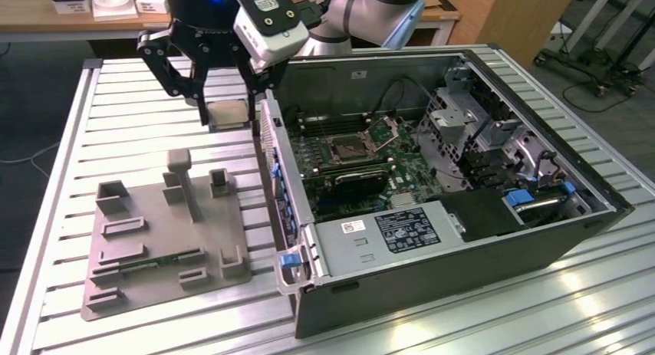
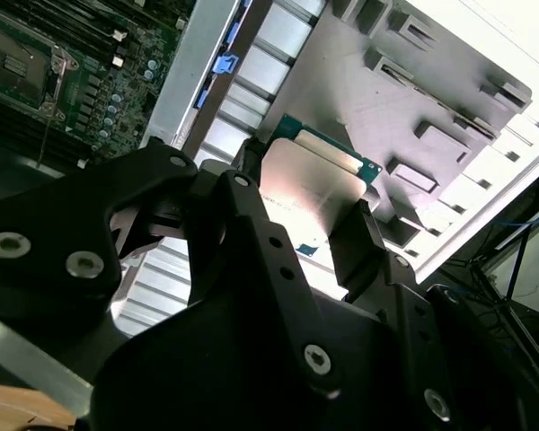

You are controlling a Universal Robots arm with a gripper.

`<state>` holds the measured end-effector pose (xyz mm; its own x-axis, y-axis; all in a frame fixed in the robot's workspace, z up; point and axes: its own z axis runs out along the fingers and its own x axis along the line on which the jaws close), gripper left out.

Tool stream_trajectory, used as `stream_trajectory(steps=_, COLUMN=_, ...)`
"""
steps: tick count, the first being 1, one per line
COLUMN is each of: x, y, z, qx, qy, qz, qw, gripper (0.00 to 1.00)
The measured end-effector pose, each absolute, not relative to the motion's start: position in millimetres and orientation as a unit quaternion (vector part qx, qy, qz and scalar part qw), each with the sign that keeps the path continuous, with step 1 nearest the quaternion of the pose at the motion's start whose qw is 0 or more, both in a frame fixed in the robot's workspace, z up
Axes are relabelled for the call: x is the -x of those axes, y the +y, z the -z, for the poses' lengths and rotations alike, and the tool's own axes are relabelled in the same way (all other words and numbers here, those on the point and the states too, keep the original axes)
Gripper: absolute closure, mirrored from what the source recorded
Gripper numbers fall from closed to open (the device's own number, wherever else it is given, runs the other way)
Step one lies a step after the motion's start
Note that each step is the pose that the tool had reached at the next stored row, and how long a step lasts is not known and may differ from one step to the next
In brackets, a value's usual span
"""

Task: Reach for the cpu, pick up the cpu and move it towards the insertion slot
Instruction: 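Pick up the cpu and move it towards the insertion slot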

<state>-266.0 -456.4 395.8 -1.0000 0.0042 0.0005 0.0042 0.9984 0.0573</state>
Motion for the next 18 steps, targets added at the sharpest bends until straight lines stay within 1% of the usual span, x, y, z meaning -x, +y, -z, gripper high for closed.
stream_trajectory(steps=18, x=260.8, y=-456.4, z=-395.8, qx=0.002, qy=-1.000, qz=0.029, qw=0.000, gripper=0.45)
